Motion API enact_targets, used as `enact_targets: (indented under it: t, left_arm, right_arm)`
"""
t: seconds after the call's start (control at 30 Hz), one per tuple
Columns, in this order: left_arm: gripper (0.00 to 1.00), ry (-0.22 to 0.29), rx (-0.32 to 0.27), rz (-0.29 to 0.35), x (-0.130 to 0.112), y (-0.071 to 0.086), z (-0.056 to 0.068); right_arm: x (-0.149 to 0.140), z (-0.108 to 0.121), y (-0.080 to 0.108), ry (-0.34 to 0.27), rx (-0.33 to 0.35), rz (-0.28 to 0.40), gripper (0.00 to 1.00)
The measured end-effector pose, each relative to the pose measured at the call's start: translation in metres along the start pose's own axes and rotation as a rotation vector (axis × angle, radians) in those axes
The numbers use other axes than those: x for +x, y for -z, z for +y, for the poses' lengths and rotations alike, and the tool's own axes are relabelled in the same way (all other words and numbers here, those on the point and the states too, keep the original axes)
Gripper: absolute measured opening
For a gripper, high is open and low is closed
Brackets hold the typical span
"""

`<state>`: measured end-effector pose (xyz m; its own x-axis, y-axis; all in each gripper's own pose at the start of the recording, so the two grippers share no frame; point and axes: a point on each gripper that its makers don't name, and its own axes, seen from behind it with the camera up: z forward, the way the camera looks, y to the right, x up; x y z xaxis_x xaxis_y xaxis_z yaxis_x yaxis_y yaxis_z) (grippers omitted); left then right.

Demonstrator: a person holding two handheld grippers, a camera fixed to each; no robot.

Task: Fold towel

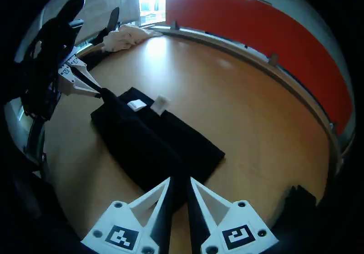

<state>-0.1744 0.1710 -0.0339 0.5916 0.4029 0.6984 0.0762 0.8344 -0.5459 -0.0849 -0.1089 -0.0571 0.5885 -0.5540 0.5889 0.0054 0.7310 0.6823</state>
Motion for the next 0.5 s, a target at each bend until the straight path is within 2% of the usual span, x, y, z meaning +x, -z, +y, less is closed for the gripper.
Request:
enact_targets:
  t: [0.3,0.43,0.5]
  left_arm:
    - [0.12,-0.007,0.018,-0.017,0.0,-0.014,-0.006]
    - [0.17,-0.007,0.018,-0.014,-0.001,-0.018,-0.006]
    - [0.25,-0.009,0.02,-0.012,-0.002,-0.019,-0.008]
  right_arm:
    - [-0.004,0.004,-0.012,-0.002,-0.012,-0.024,0.18]
    - [-0.007,0.012,-0.016,-0.006,-0.037,-0.033,0.28]
    - [-0.008,0.016,-0.018,-0.01,-0.054,-0.037,0.37]
